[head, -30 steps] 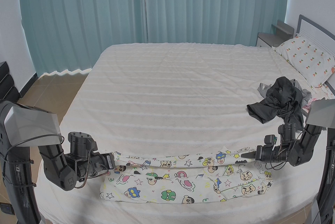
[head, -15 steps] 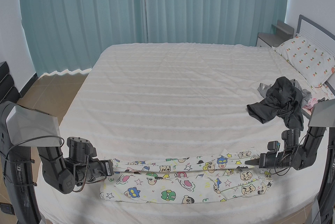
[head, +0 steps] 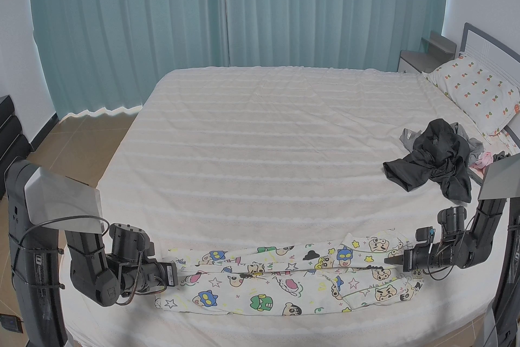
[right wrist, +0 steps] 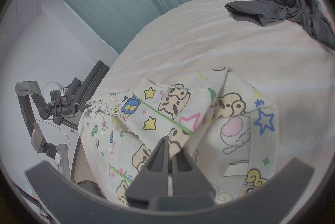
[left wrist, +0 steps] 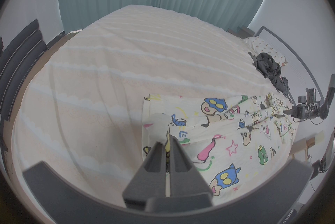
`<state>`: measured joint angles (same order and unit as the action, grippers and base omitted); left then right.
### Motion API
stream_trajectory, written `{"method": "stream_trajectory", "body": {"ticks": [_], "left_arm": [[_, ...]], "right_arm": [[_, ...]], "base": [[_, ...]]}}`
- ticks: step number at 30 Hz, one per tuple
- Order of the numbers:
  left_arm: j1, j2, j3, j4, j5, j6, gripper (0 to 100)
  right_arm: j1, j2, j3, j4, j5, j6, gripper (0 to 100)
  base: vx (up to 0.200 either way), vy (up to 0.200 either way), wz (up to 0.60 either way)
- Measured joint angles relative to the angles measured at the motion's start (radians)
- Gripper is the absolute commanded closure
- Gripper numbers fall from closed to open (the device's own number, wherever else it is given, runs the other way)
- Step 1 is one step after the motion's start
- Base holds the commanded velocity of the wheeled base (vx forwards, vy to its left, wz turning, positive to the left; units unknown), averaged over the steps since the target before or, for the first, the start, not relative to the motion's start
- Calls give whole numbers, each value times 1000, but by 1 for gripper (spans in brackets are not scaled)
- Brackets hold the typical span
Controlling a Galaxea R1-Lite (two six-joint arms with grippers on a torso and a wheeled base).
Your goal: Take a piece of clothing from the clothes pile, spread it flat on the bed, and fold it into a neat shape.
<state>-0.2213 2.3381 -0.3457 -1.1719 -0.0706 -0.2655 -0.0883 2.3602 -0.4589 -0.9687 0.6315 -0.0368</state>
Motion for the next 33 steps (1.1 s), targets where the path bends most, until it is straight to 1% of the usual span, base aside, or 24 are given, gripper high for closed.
{"method": "stream_trajectory", "body": {"ticks": [3, 4, 5, 11, 16, 18, 20, 22, 25, 27, 29, 31, 33], "left_arm": [[-1, 6, 2, 0, 0, 1, 100], [-1, 7, 2, 0, 0, 2, 100], [-1, 9, 2, 0, 1, 3, 0], [-2, 16, 2, 0, 1, 1, 0], [5, 18, 10, 0, -1, -6, 0], [13, 16, 16, -4, -2, -17, 0], [29, 12, 21, -10, -5, -47, 0], [56, 3, 29, -14, -21, -86, 0], [103, -19, 40, -19, -90, -140, 0], [132, -37, 45, -20, -131, -195, 0], [156, -58, 50, -22, -167, -292, 0], [172, -84, 53, -25, -209, -419, 0], [182, -105, 57, -33, -247, -520, 0]], "right_arm": [[0, 5, 1, 0, -1, -1, 100], [0, 5, 1, 0, -1, -2, 0], [-1, 7, 1, 0, -1, -4, 0], [-4, 7, 4, -9, -3, -7, 0], [-24, -27, 19, -2, -3, -7, 0], [-33, -45, 31, -2, -3, -6, 0], [-45, -70, 46, -4, -3, -4, 0], [-61, -101, 64, -7, -2, 0, 0], [-74, -140, 79, -8, 0, 21, 0], [-74, -168, 84, -9, 0, 57, 0], [-63, -191, 86, -10, 0, 104, 0], [-37, -215, 83, -11, -5, 174, 0], [-6, -229, 74, -12, -17, 241, 0]], "base": [[0, 0, 0], [0, 0, 0], [0, 0, 0], [0, 0, 0], [0, 0, 0], [0, 0, 0], [0, 0, 0], [0, 0, 0], [0, 0, 0], [0, 0, 0], [0, 0, 0], [0, 0, 0], [0, 0, 0]]}}
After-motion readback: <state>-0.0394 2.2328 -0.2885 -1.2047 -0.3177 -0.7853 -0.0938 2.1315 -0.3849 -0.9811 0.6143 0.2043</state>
